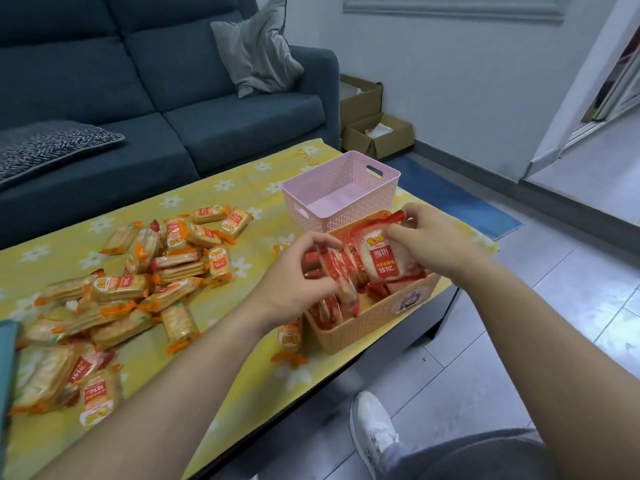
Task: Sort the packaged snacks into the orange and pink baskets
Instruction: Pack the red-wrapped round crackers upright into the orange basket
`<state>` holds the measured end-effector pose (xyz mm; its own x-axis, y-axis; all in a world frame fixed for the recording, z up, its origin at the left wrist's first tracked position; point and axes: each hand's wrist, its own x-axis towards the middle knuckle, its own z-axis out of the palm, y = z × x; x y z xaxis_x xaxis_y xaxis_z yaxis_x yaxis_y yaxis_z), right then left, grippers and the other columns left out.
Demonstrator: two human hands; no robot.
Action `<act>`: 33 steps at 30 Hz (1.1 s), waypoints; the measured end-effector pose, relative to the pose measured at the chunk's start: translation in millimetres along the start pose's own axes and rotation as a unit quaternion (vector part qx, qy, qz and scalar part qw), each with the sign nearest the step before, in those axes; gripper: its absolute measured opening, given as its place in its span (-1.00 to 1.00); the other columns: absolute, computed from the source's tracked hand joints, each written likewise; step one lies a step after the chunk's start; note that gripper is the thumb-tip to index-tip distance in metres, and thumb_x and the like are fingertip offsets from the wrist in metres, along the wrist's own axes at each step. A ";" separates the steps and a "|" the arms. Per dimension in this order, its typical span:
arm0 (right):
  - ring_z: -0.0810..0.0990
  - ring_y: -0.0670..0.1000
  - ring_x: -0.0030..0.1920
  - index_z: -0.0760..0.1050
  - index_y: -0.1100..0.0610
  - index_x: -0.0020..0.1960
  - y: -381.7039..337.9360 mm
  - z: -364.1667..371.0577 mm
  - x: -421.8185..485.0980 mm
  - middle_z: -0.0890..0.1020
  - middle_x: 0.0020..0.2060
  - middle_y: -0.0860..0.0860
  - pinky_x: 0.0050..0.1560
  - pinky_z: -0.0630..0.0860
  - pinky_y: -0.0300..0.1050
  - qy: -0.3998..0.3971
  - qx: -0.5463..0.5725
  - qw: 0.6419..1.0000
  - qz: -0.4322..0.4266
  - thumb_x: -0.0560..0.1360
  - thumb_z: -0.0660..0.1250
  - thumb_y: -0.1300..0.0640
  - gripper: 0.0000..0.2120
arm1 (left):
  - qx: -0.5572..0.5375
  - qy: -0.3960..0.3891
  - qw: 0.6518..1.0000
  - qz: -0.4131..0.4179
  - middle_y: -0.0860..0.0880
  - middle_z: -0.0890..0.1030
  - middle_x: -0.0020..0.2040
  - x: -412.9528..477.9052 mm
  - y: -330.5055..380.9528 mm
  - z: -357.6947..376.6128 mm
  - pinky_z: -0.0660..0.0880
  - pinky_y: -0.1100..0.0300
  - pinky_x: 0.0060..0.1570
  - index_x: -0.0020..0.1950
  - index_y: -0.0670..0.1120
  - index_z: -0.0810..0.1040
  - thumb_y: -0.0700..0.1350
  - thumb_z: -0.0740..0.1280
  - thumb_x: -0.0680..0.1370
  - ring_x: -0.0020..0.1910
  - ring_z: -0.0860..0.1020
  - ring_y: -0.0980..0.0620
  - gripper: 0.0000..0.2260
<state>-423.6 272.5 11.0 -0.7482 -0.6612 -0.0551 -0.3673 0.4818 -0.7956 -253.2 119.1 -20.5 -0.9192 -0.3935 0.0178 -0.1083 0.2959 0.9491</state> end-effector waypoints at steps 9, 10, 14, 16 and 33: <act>0.69 0.05 -0.04 0.43 0.00 0.19 1.7 4.1 -3.0 0.61 -0.01 -0.03 -0.06 0.70 0.15 -0.042 0.096 0.992 0.075 0.57 0.31 0.06 -0.79 | 0.314 -0.056 0.947 0.046 0.17 0.50 0.12 1.2 -12.4 13.0 0.51 0.03 0.12 0.17 0.17 0.47 0.17 0.32 0.24 0.11 0.51 0.14 -0.51; 0.69 0.05 -0.03 0.44 -0.03 0.19 2.2 3.9 -3.0 0.60 0.02 -0.02 -0.05 0.70 0.15 -0.053 0.097 0.991 0.077 0.57 0.30 0.08 -0.79 | 0.314 -0.059 0.946 0.046 0.17 0.51 0.10 2.1 -14.2 12.0 0.51 0.02 0.13 0.14 0.20 0.46 0.19 0.30 0.23 0.10 0.51 0.13 -0.53; 0.62 -0.03 0.05 0.58 -0.05 0.07 1.7 1.5 -2.5 0.62 0.07 -0.04 0.13 0.63 0.04 -0.053 0.073 0.996 0.023 0.57 0.24 0.19 -0.78 | 0.346 -0.090 0.933 0.033 0.21 0.48 0.14 6.2 -18.5 7.0 0.44 0.03 0.23 0.17 0.29 0.46 0.29 0.37 0.26 0.18 0.44 0.08 -0.52; 0.61 -0.04 0.06 0.63 -0.03 -0.02 2.3 0.4 -2.2 0.65 0.02 -0.06 0.16 0.60 0.02 -0.038 0.058 0.998 -0.006 0.54 0.24 0.25 -0.74 | 0.348 -0.097 0.932 0.020 0.19 0.48 0.19 7.3 -18.5 8.4 0.41 0.02 0.27 0.24 0.27 0.46 0.41 0.33 0.29 0.21 0.41 0.09 -0.45; 0.60 -0.01 -0.10 0.59 -0.03 -0.32 -2.4 20.6 -2.5 0.66 -0.14 -0.01 0.00 0.57 0.05 -0.093 -0.157 0.973 -0.141 0.33 0.11 0.45 -0.56 | 0.356 -0.002 0.933 0.055 0.07 0.55 0.15 19.3 -35.3 15.9 0.40 0.02 0.26 0.13 0.05 0.57 0.05 0.23 0.66 0.22 0.49 -0.01 -0.83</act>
<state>-409.4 261.2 0.6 -0.4908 -0.8713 0.0067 -0.7159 0.3988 -0.5731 -273.1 114.9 -58.6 -0.9407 -0.3241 0.1002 -0.2361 0.8377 0.4925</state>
